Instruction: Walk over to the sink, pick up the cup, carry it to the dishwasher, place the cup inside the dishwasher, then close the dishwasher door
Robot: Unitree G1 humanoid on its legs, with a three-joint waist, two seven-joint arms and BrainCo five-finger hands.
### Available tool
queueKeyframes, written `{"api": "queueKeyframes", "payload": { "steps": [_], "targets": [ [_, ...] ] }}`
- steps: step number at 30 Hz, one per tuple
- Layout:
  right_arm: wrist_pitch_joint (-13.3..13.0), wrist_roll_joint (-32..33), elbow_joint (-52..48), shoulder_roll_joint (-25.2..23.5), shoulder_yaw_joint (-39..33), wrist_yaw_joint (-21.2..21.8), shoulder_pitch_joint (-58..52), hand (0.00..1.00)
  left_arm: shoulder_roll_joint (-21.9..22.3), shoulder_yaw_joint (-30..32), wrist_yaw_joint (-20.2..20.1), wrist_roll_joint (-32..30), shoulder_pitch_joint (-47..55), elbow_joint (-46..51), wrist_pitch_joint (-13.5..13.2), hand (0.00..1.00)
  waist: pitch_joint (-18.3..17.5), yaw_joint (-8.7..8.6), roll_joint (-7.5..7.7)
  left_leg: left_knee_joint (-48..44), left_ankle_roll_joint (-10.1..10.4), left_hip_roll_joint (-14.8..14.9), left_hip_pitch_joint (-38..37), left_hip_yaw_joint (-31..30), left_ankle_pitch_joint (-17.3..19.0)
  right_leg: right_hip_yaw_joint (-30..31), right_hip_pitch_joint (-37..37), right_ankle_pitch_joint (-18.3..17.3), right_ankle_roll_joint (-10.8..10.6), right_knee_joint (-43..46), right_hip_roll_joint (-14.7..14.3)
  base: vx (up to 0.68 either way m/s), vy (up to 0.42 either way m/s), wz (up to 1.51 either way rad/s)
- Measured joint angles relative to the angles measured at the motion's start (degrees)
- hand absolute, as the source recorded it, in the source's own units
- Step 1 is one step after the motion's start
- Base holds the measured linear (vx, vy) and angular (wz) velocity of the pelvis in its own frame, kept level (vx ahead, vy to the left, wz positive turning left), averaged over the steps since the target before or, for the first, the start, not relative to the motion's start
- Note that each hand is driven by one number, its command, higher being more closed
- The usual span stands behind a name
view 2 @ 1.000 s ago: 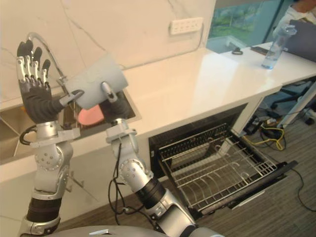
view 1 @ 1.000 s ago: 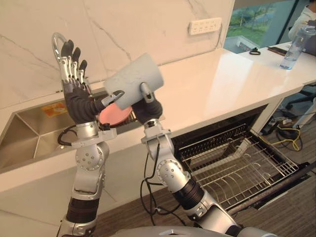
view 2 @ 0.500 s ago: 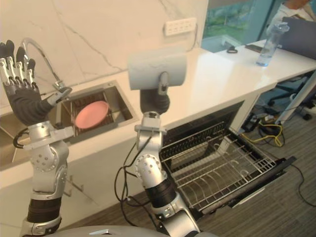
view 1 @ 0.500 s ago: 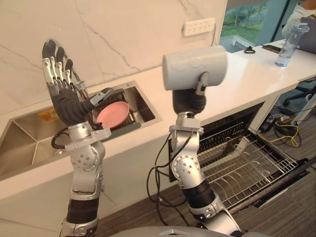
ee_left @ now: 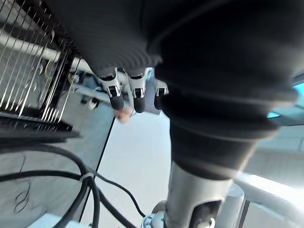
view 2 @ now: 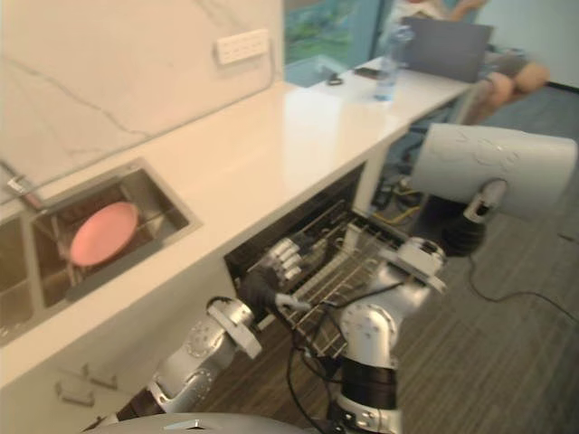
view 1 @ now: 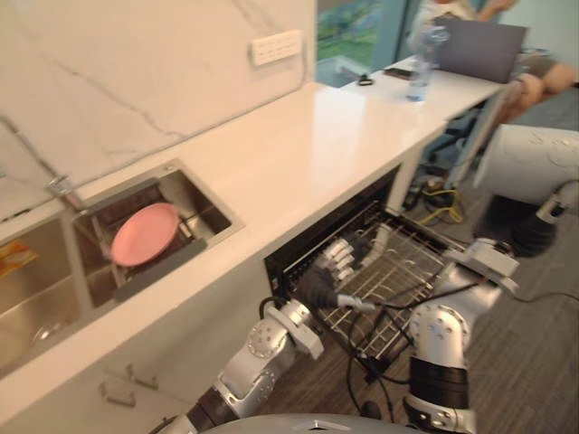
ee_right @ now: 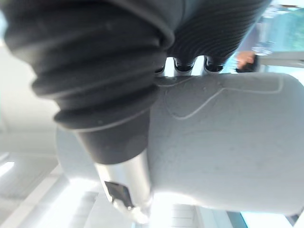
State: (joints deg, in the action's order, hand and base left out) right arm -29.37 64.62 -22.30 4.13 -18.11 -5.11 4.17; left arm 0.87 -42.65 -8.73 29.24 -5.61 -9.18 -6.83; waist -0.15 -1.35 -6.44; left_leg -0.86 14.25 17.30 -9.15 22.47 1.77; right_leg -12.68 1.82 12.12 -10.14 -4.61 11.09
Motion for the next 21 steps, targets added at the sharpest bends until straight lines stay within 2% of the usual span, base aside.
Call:
{"api": "queueKeyframes", "payload": {
  "steps": [2,3,5,8,11,13,16,21],
  "targets": [
    [2.27,0.06,0.14,-0.36,-4.70,1.40,-3.90,1.00,0.11,-0.97,-3.27,2.18,-0.17,-3.58,2.12,0.00,0.60,-0.43,0.87,-0.11,0.01,0.01,-1.10,1.62,0.54,1.20,0.02,0.04,-0.08,0.00,-0.15,0.01,0.017,-0.28],
    [2.76,0.07,0.16,-0.37,-5.38,1.72,-4.74,1.00,0.02,-1.39,-4.24,2.31,-0.17,-3.90,2.71,0.00,0.77,-0.65,1.13,-0.22,0.06,0.01,-1.21,1.74,0.66,1.28,-0.05,0.03,-0.10,0.00,-0.15,-0.01,0.012,-0.20],
    [4.48,-0.06,0.24,-1.21,-6.89,3.74,-7.12,1.00,-0.59,-3.76,-8.14,3.45,-0.18,-3.90,5.60,0.00,1.59,-1.06,2.40,-0.36,0.13,0.03,-2.02,2.87,0.99,1.79,-0.08,-0.12,-0.28,-0.01,-0.16,-0.02,0.008,-0.17],
    [4.65,-0.05,0.25,-2.79,-7.99,5.56,-9.08,1.00,-1.23,-5.37,-8.69,4.27,0.76,-3.95,8.58,0.00,2.27,-1.74,3.64,-0.75,0.14,0.05,-2.03,3.03,1.23,1.94,-0.12,-0.32,-0.54,-0.01,-0.12,-0.01,0.001,-0.03],
    [4.94,0.30,0.33,-3.92,-8.23,7.54,-11.17,1.00,-1.56,-4.99,-6.97,1.50,3.38,-5.72,8.94,0.00,2.81,-2.16,4.48,-0.88,0.14,0.09,-2.00,3.10,1.35,1.94,-0.12,-0.41,-0.65,-0.01,-0.07,0.00,0.000,0.00],
    [5.86,0.26,0.37,-3.91,-9.05,8.39,-11.85,1.00,-1.91,-3.76,-3.46,-2.72,5.06,-6.45,8.94,0.00,2.87,-2.00,4.59,-0.86,0.15,0.11,-1.90,3.06,1.38,1.72,-0.12,-0.46,-0.71,-0.01,-0.03,0.01,-0.001,0.02],
    [7.63,-0.10,1.35,-3.99,-8.91,8.56,-12.30,1.00,-1.92,2.05,2.56,-10.56,8.71,-9.94,8.86,0.00,2.91,-1.95,4.64,-0.89,0.15,0.13,-1.27,2.31,1.38,0.90,-0.15,-0.31,-0.52,-0.01,0.18,0.02,-0.002,0.11],
    [10.64,-6.63,10.09,-3.91,-6.88,6.94,-12.58,1.00,-2.52,10.90,7.85,-21.32,12.30,-14.55,8.89,0.00,2.97,-1.54,5.06,-1.13,0.05,0.06,0.35,-0.51,1.30,-1.48,-0.87,-0.54,-0.80,-0.01,0.66,0.03,0.004,0.26]
  ]
}}
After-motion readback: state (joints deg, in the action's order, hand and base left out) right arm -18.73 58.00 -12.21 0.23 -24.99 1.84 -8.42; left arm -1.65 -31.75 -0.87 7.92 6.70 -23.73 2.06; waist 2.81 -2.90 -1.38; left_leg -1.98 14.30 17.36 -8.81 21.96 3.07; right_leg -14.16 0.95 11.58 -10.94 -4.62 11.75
